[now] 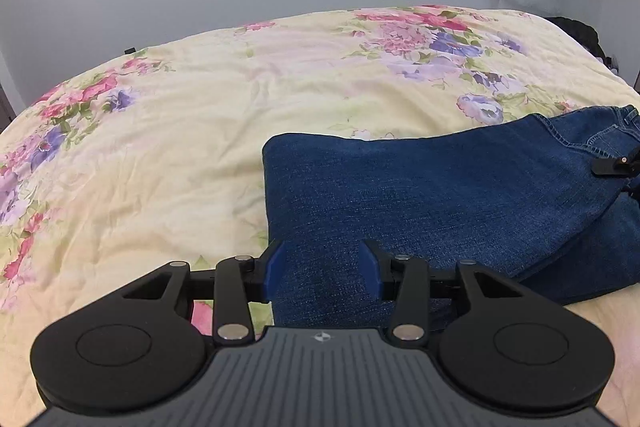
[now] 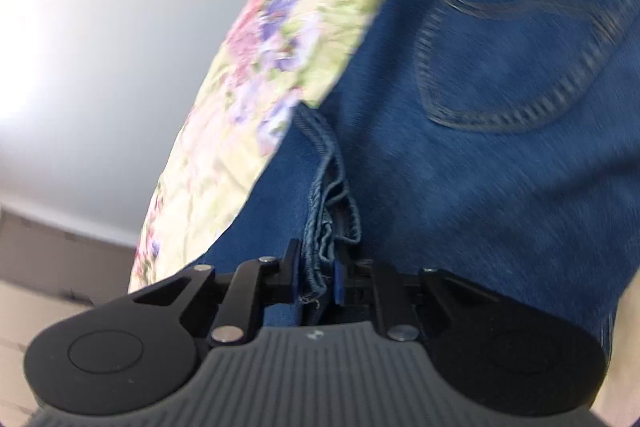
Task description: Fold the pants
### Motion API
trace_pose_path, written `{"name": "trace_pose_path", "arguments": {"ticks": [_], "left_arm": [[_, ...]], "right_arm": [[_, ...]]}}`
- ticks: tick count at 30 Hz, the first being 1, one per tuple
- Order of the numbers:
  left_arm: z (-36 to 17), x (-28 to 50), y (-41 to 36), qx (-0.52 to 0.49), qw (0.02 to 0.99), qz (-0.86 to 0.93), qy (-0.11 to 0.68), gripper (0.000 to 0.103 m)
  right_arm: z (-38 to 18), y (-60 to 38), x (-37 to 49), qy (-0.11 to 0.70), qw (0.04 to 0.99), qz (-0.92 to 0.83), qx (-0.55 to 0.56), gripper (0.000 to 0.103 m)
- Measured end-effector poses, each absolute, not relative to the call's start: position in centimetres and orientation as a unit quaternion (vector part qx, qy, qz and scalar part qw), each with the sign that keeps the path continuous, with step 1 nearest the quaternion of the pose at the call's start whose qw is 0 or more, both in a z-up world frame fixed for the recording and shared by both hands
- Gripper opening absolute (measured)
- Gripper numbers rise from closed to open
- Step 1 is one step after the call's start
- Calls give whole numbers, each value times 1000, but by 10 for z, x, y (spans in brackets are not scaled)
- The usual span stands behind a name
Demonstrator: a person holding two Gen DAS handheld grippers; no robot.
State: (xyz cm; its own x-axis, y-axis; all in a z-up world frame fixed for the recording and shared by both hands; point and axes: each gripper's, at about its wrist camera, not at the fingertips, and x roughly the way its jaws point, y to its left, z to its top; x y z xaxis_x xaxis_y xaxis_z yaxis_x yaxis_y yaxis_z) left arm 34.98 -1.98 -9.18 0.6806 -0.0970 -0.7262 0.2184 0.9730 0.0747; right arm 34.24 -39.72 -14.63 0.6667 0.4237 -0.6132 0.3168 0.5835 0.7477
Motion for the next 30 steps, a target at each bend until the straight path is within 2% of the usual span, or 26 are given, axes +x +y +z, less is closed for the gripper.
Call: {"name": "trace_pose_path", "arguments": {"ticks": [6,12,16,19,21,24,30], "left_arm": [[-77,351,8,20,920,-47,388,50],[-67,352,17,-19,921,-30,387,50],[-66,355,1,-22,922,-44,383,50],[-71,359,-19,-16,922,-61,383,50],[-78,364,-34,-14,919,-70,387,50],[-90,371,-56,-6,914,-82,397,50],[-118,382,-96,11,901,-102,421,46]], "right_arm": [[-47,-354,383,398,867,76,290,9],[85,-322,400,323,922,113,182,9],[155,-347,396,263,950,97,140,9],[182,-396,383,235,963,61,115,9],[178,-436,378,238,964,31,113,9],[132,-501,376,275,952,-13,136,9],[-49,-612,367,404,882,-140,196,9]]}}
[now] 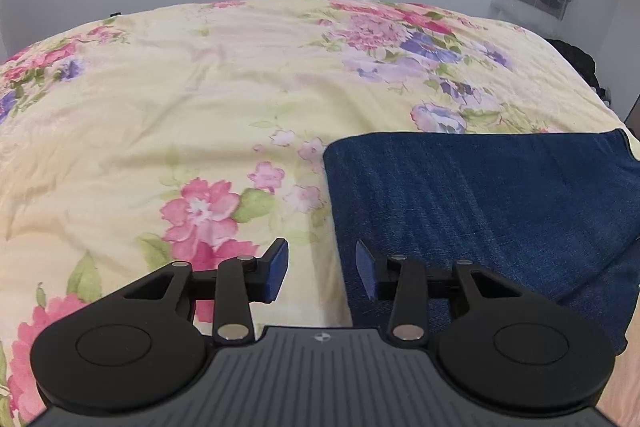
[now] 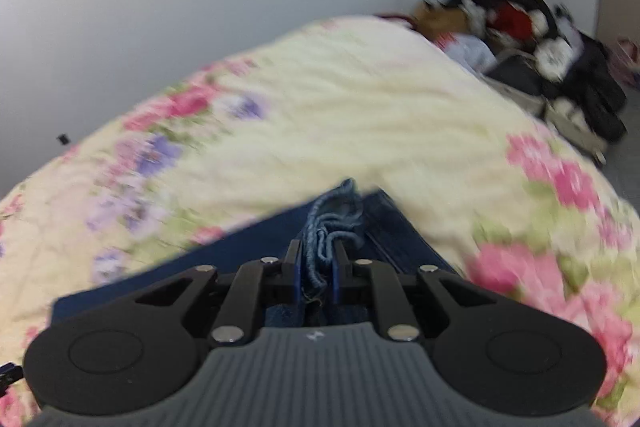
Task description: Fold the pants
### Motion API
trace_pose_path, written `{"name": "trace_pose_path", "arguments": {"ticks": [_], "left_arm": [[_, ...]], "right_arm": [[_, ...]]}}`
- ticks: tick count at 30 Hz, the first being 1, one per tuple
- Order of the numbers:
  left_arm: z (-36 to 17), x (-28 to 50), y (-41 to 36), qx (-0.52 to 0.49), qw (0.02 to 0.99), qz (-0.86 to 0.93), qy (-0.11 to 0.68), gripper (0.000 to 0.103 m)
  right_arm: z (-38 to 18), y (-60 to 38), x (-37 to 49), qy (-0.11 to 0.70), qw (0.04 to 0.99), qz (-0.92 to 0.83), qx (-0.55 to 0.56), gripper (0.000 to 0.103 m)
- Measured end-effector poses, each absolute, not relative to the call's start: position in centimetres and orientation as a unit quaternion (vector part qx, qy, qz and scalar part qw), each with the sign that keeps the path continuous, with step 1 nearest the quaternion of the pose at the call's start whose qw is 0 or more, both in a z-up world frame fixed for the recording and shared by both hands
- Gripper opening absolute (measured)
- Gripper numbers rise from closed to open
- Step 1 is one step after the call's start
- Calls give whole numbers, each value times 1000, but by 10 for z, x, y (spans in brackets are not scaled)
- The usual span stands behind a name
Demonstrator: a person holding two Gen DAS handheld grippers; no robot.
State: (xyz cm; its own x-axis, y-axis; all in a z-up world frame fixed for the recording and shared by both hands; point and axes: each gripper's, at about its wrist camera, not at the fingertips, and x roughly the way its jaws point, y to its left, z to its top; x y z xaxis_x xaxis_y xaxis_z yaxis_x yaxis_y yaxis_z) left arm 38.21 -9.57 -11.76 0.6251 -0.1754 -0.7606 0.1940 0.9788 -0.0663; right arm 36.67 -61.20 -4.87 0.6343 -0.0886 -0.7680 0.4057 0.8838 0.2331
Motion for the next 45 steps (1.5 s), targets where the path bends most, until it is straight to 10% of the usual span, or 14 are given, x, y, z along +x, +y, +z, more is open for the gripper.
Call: {"name": "trace_pose_path", "arguments": {"ticks": [8,18,27,34,45], "left_arm": [[-146,400,-124,19,890,-96,445,45],[-122,409,-120,-18,900,-77,429,45],[-124,414,-130,3,894,-84,440,45],[-113,440,-120,-9,907,-103,409,39],[-163,489,-133,-41,894,-134,426,18]], "right_arm": [[-108,-642,357,431,866,-127,219,9],[-1,-622,350,321,933,-46,153,8],[-111,-649,339,403,890,-134,167,8],[-68,-643,346,371,911,-150,95,27],[-116,-620,410,384,914,-108,81,6]]}}
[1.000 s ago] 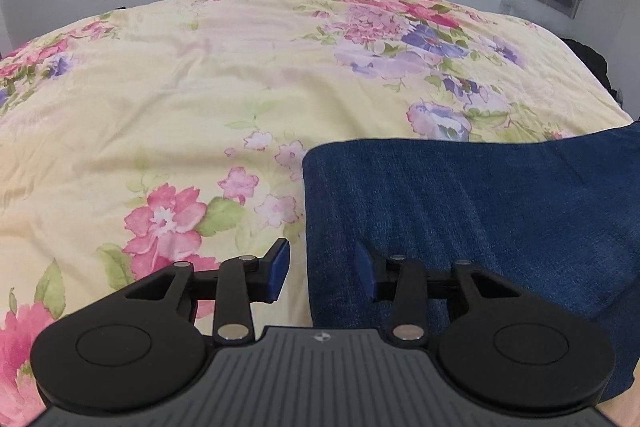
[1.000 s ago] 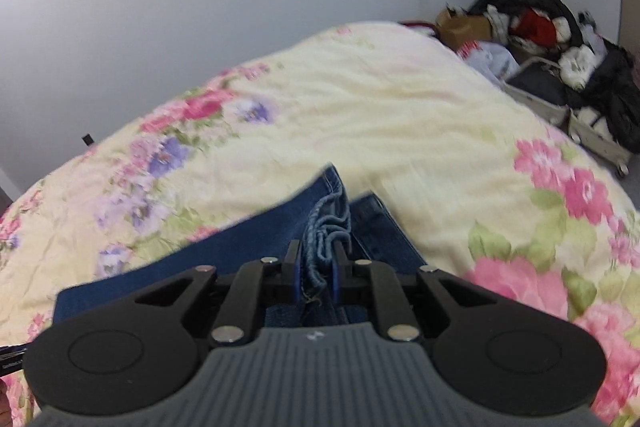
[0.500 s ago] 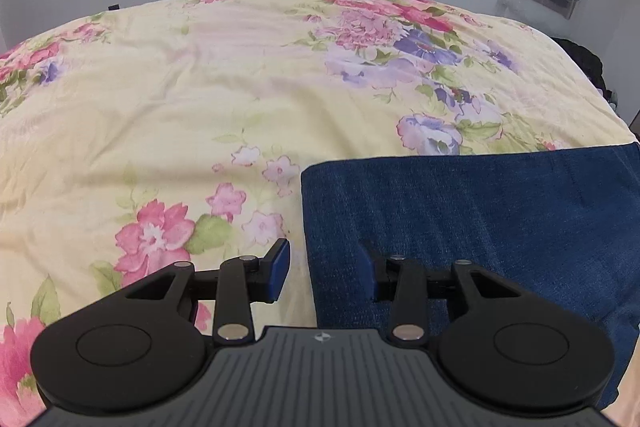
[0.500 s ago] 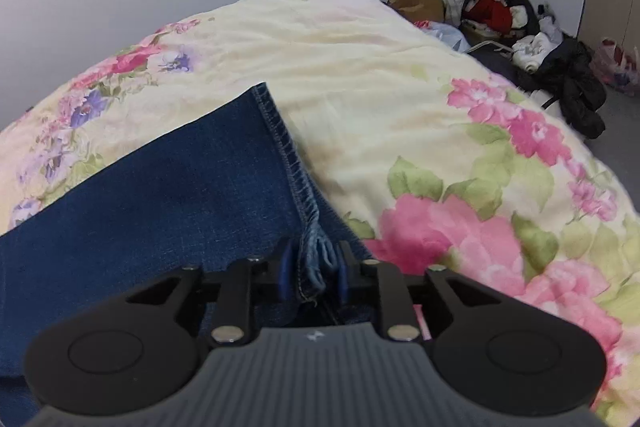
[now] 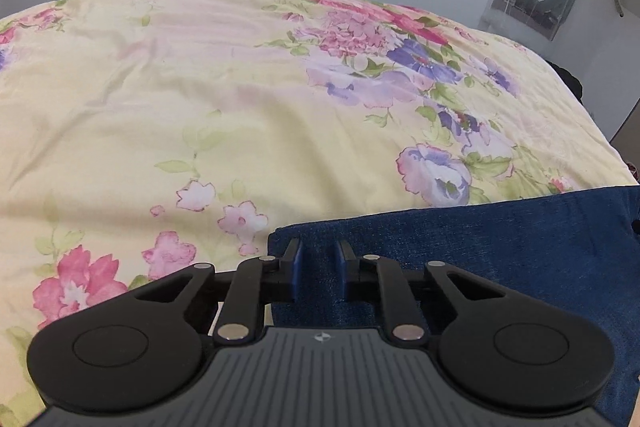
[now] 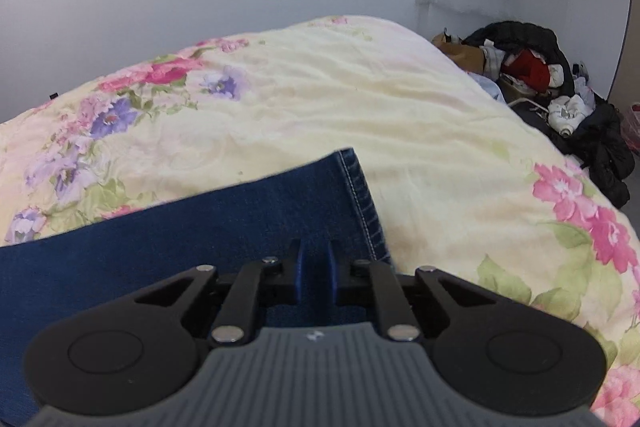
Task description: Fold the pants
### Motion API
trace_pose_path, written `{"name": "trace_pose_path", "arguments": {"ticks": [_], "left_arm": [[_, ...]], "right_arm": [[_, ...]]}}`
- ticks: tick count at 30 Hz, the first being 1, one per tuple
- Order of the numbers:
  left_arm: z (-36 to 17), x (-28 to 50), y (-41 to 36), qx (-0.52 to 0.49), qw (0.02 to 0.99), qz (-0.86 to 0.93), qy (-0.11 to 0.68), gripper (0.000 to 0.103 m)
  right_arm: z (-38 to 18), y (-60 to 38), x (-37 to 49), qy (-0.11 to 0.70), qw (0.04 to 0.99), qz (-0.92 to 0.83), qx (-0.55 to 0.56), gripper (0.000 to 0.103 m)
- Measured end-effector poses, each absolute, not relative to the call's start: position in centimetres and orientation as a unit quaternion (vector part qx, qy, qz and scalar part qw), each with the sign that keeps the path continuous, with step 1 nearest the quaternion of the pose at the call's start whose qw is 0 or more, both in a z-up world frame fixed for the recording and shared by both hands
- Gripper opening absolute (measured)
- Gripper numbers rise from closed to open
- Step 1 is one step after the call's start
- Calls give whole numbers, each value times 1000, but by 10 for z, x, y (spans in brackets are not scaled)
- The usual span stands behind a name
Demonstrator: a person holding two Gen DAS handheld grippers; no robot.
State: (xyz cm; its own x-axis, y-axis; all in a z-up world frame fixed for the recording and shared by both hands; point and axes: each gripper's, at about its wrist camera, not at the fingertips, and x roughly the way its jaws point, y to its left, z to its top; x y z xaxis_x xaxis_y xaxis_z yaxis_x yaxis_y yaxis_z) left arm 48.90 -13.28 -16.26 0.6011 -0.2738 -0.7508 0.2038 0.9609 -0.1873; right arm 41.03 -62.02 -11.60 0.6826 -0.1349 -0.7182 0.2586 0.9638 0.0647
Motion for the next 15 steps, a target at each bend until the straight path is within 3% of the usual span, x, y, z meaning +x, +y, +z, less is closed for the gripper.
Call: {"name": "trace_pose_path", "arguments": {"ticks": [4,15], "left_arm": [[-177,497,-136,-27,896,-130,423,18],[-127,423,-131,-4,900,-165,403,14]], "right_arm": [[-137,-631,409,395,907,-116,84,0],[-96,-625,366,370,921,-96,72,4]]}}
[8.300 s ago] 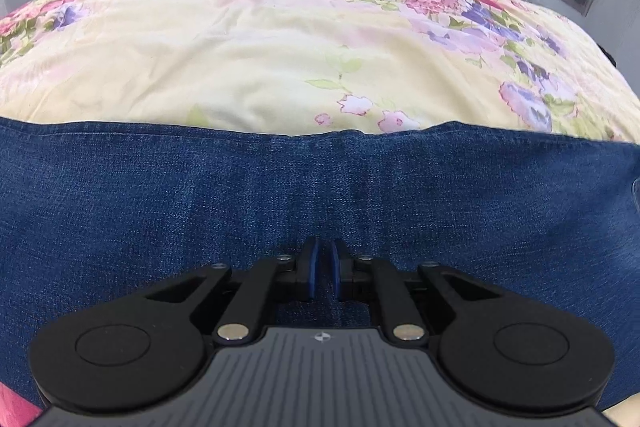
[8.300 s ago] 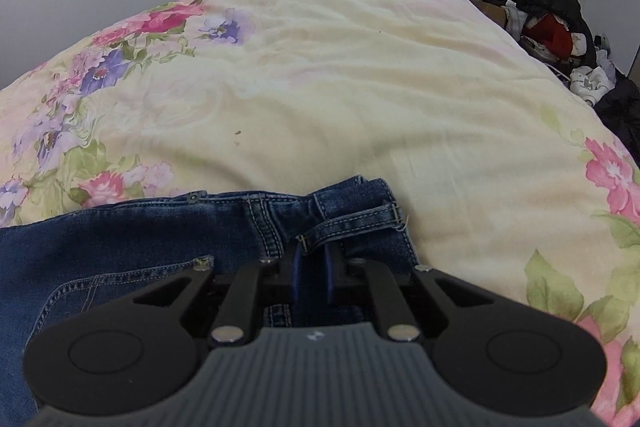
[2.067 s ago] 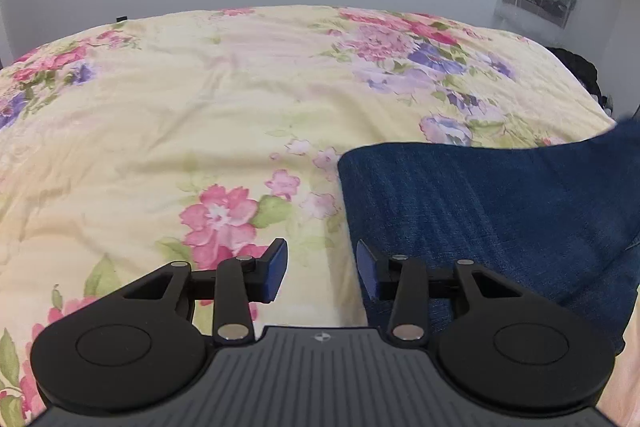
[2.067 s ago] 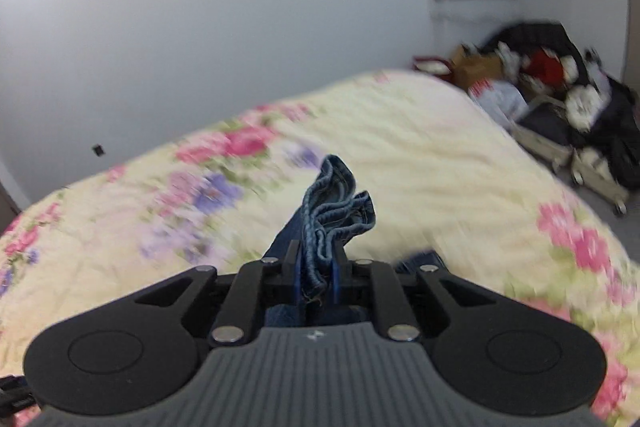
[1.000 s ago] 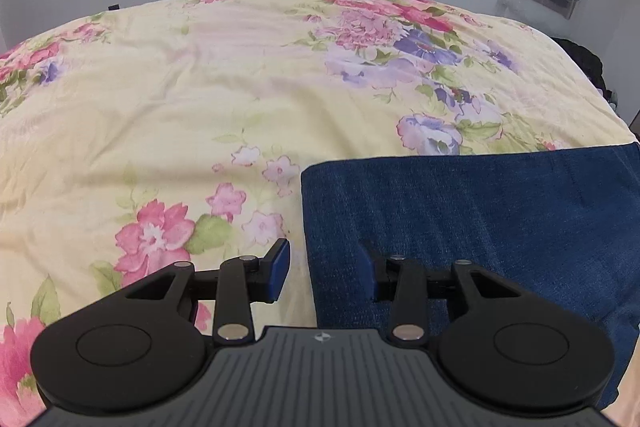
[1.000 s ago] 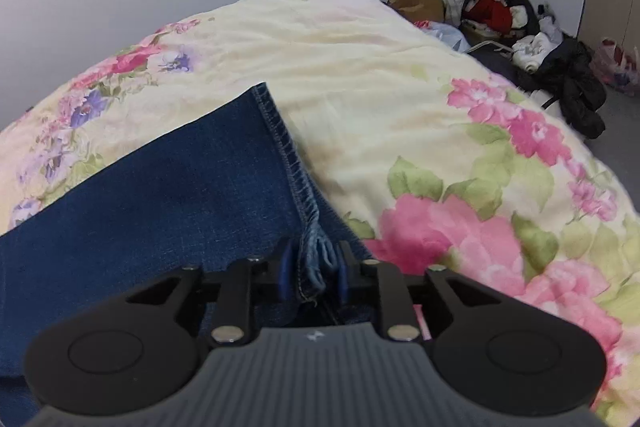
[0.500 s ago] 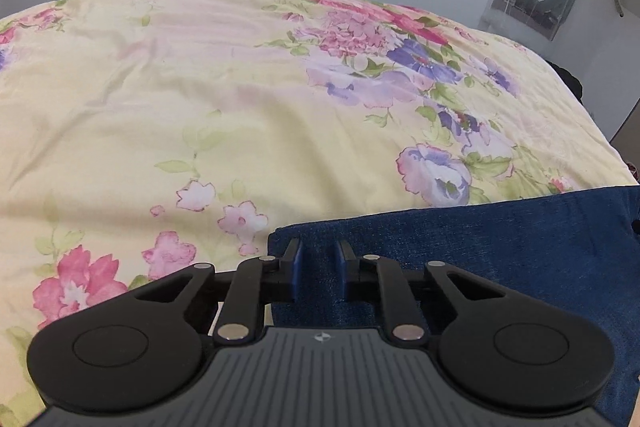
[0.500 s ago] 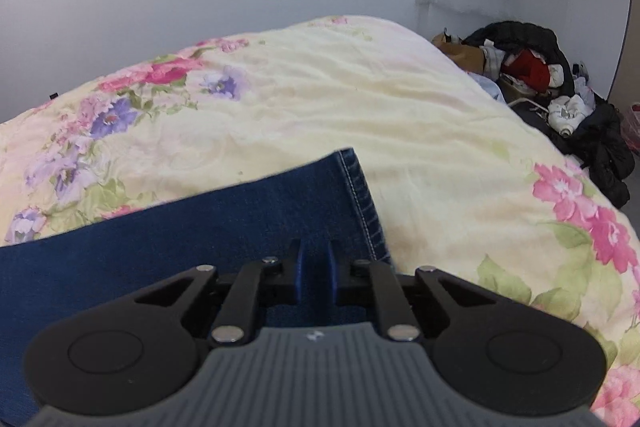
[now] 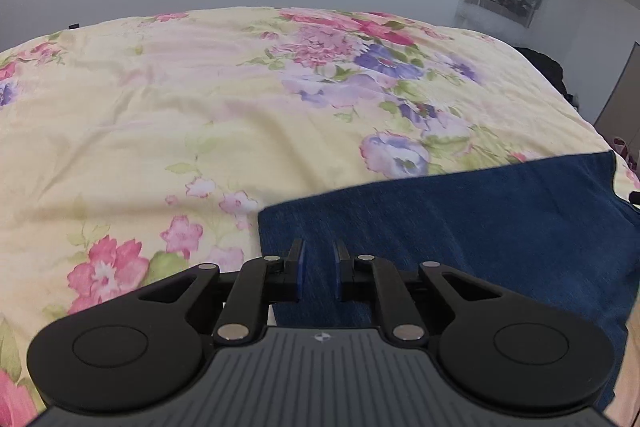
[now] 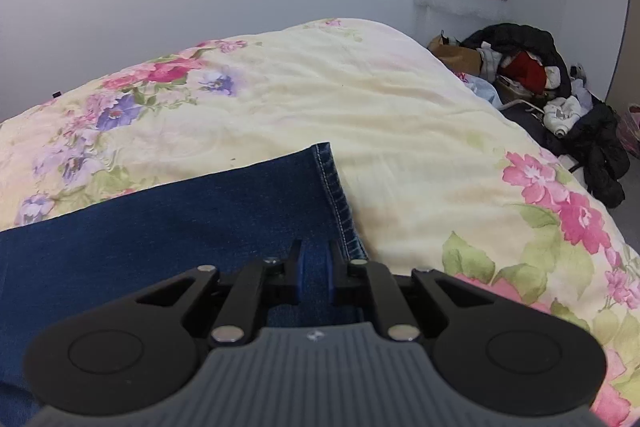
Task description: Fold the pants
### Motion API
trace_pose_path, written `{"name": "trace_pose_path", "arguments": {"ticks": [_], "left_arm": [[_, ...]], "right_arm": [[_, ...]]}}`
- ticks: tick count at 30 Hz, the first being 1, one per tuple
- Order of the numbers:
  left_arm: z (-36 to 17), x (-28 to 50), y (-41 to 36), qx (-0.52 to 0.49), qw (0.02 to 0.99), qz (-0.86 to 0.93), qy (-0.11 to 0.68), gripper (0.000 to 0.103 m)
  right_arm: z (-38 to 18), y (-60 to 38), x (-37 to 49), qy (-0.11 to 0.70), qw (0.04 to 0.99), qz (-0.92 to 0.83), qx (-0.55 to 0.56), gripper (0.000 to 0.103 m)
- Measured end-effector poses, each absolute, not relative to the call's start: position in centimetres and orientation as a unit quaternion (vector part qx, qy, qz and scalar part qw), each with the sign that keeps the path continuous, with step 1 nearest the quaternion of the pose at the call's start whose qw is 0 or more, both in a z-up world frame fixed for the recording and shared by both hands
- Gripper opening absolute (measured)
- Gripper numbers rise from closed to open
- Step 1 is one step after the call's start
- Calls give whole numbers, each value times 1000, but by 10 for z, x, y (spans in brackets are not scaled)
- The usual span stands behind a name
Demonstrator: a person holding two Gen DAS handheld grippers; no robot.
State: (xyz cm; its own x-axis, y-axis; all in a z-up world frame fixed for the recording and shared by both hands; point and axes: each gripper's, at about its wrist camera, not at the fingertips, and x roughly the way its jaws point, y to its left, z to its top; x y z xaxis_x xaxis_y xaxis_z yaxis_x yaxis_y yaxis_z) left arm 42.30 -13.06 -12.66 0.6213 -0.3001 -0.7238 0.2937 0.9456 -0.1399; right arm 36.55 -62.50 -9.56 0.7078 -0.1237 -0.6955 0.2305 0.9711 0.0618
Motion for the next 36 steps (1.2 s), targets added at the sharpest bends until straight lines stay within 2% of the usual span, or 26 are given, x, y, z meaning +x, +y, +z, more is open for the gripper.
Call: {"name": "trace_pose_path", "arguments": {"ticks": [9,13,17,25,26,27,28,29,30,33,36], "left_arm": [[-130,359,-127,-1,878,-210,431,13],[-153,347,-134,33,861,-204,465,12],[-173,344,-128,23,847,-197,493,8],[-147,338,-125,18,851,-191,489,9],[-140,337,-126,21,857,-190,479,9],[-135,335,-129,28,862,-187,470,11],[-129,335,-132,34,866,-187,462,11],[-125,335,-136,39,869,-190,455,12],[-120,335,-142,43,874,-190,446,14],[-112,339,-160,50,884,-183,427,16],[-112,351,-179,30,878,-205,432,16]], "right_arm": [[-119,-623,318,399,911,-83,62,0],[-135,-625,308,398,910,-83,77,0],[-140,-627,308,397,909,-84,91,0],[-125,-635,320,420,892,-98,134,0],[-117,-638,317,415,892,-99,150,5],[-109,-641,311,404,894,-99,169,21],[-102,-645,302,390,895,-96,193,30],[-96,-648,294,378,895,-94,215,47],[-93,-651,287,370,895,-93,232,52],[-96,-664,264,361,876,-95,306,60],[-118,-683,249,347,838,-108,408,61]]}}
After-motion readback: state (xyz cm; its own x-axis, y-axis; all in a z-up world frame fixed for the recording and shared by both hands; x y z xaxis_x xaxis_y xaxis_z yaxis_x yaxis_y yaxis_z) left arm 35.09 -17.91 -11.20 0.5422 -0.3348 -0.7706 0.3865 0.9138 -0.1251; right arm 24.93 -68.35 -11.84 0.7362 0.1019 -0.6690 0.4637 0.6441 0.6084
